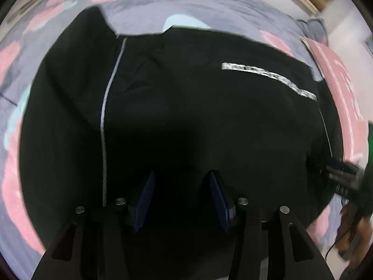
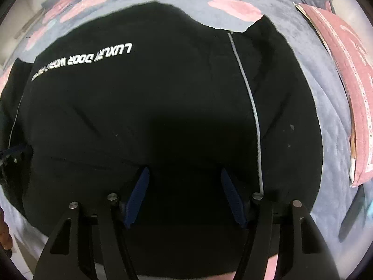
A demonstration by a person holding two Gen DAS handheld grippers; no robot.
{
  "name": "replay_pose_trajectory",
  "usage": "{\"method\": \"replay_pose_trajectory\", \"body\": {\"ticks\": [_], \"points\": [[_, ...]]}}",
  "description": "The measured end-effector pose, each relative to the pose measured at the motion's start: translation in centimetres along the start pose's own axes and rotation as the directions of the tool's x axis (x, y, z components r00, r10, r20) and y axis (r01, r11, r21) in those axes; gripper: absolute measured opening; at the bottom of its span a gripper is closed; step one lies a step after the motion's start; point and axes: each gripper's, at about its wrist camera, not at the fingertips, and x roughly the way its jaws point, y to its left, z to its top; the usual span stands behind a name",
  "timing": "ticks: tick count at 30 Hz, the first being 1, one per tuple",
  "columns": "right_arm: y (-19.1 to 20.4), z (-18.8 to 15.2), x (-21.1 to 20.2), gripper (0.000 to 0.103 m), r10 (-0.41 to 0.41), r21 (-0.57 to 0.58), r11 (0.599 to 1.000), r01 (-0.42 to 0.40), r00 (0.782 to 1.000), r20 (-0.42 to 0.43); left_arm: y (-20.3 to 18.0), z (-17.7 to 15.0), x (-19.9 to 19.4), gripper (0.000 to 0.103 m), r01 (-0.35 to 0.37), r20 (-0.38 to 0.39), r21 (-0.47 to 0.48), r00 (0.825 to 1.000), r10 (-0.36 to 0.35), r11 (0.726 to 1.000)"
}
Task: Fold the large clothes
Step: 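Lower the folded jacket onto the bed cover and open both tools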
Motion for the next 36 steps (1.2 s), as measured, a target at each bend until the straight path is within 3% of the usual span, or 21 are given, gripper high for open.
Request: {"method": "replay_pose_trajectory", "body": {"ticks": [3,6,10,16,21,27,33,36], "points": [[0.2,0.2,0.1,0.066,-0.015,-0.002,1.0,0.015,1.0,-0.019,0.8,0.9,0.2,0.051,0.017,-0.014,-0.028,1.0,-0.018,0.999],[0.3,0.1,-0.9,0.066,-0.022,0.0,1.0,0.022,0.999,-0.038,0.4,1.2,-0.5,0.051,-0.011,-0.021,0.015,1.0,0.011,1.0],[0.1,-0.7,-3.3,0.066,0.047,0.032,0.998,-0.046,0.998,-0.049,-0.6,0.6,-3.8,0.051,0.003,-0.005,0.07,1.0,-0.003,0.998],[0.5,-1.2,-9.4,0.067,0.068,0.043,0.997,-0.069,0.997,0.034,-2.1,0.9,-9.3,0.051,-0.03,0.05,0.122,0.998,0.024,0.992],[1.2,0.1,-16.2,0.067,0.055,0.038,0.997,-0.061,0.989,0.138,-4.4,1.5,-15.2,0.051,-0.051,0.154,0.134,0.988,0.031,0.99],[2.6,1.9,-23.3,0.069,0.038,0.05,0.997,-0.052,0.967,0.25,-7.8,2.8,-21.6,0.051,-0.157,0.273,0.165,0.956,0.108,0.974],[4.9,3.1,-27.5,0.07,0.041,0.043,0.998,-0.056,0.955,0.293,-9.6,2.7,-29.1,0.052,-0.233,0.434,0.119,0.887,0.16,0.965],[6.0,3.1,-29.1,0.07,0.037,0.023,0.999,-0.047,0.949,0.314,-10.3,2.5,-31.2,0.052,-0.238,0.469,0.114,0.868,0.159,0.964]]}}
